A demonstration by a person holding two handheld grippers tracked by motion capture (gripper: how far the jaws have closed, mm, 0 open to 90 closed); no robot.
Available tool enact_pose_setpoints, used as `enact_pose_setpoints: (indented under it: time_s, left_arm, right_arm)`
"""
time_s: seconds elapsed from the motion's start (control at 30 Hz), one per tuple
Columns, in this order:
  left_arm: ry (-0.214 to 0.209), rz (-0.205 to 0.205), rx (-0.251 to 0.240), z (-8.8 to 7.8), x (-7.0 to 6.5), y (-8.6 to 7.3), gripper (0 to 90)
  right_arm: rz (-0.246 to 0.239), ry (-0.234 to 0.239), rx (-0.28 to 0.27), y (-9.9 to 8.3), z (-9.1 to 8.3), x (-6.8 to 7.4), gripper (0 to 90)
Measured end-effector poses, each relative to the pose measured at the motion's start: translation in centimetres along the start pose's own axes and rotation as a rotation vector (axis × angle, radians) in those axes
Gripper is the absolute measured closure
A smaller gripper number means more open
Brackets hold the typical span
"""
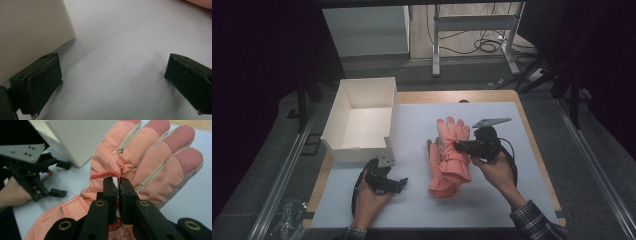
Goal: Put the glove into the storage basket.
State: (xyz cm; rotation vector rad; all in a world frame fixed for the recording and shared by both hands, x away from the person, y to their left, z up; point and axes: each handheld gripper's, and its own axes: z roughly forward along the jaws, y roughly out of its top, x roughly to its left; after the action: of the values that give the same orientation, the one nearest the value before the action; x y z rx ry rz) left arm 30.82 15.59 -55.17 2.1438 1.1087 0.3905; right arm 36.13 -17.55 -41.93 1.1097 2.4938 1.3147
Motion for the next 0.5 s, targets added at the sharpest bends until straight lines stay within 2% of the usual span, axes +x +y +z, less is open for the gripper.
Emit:
enact_pose_setpoints:
  time_s: [0.03, 0.1, 0.3, 0.4, 0.5]
  left_arm:
    - [0.000, -0.003, -0.002, 0.0, 0.0, 0.0, 0.9]
    - [0.000, -0.004, -0.002, 0.0, 0.0, 0.0, 0.9]
    - [0.000, -0.003, -0.001, 0.0, 0.0, 0.0, 0.8]
    - [0.000, 0.000, 0.001, 0.0, 0.0, 0.0, 0.9]
    - [0.000, 0.000, 0.001, 0.0, 0.0, 0.0, 0.9]
  right_arm:
    - [-0.001, 0.011, 0.013, -0.3, 0.7, 0.7, 85.0]
    - [0.000, 0.016, 0.025, -0.6, 1.5, 1.3, 85.0]
    - [0.019, 0.021, 0.046, -1.6, 3.3, 1.7, 84.7]
    - [0.017, 0.001, 0.051, -2.3, 4.2, 1.7, 83.9]
    - [-0.016, -0.064, 0.052, -2.9, 4.8, 2.0, 82.6]
